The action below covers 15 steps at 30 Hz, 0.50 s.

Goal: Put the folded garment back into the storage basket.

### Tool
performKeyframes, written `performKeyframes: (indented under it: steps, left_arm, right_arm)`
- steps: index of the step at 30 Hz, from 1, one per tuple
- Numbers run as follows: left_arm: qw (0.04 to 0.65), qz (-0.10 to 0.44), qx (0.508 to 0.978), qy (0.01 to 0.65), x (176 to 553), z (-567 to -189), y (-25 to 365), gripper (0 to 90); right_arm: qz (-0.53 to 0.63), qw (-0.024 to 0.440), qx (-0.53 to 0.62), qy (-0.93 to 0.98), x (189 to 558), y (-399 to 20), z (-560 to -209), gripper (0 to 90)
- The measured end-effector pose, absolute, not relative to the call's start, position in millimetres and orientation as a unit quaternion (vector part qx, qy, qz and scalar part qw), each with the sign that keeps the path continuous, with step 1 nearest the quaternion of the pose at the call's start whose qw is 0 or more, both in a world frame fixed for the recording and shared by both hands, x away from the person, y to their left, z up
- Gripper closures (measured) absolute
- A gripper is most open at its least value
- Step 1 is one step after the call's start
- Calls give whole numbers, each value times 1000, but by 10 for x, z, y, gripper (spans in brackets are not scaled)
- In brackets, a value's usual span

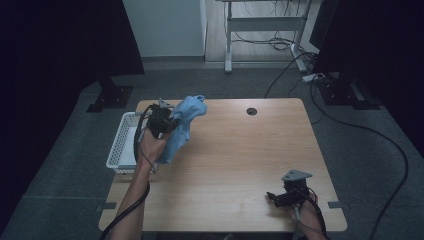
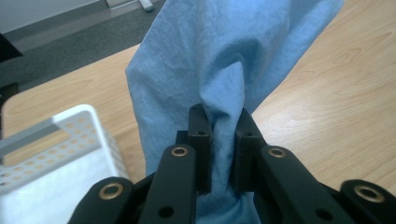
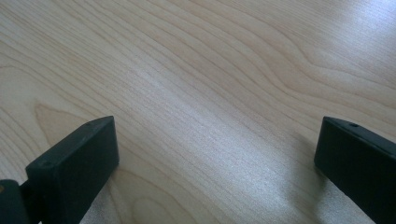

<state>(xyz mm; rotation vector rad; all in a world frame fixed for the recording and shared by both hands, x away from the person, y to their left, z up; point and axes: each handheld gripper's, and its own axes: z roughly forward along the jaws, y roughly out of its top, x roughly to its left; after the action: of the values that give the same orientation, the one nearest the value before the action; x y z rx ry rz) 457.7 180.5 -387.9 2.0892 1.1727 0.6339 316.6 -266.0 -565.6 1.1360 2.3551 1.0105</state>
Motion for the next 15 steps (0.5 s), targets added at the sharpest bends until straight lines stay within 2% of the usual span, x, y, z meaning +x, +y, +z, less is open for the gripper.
performKeyframes:
  steps: [15]
  left_arm:
    - [307,275,781,469,4656,-3739,2259,809]
  right_arm:
    - [355,169,401,827,3162,-2659,-5656,0]
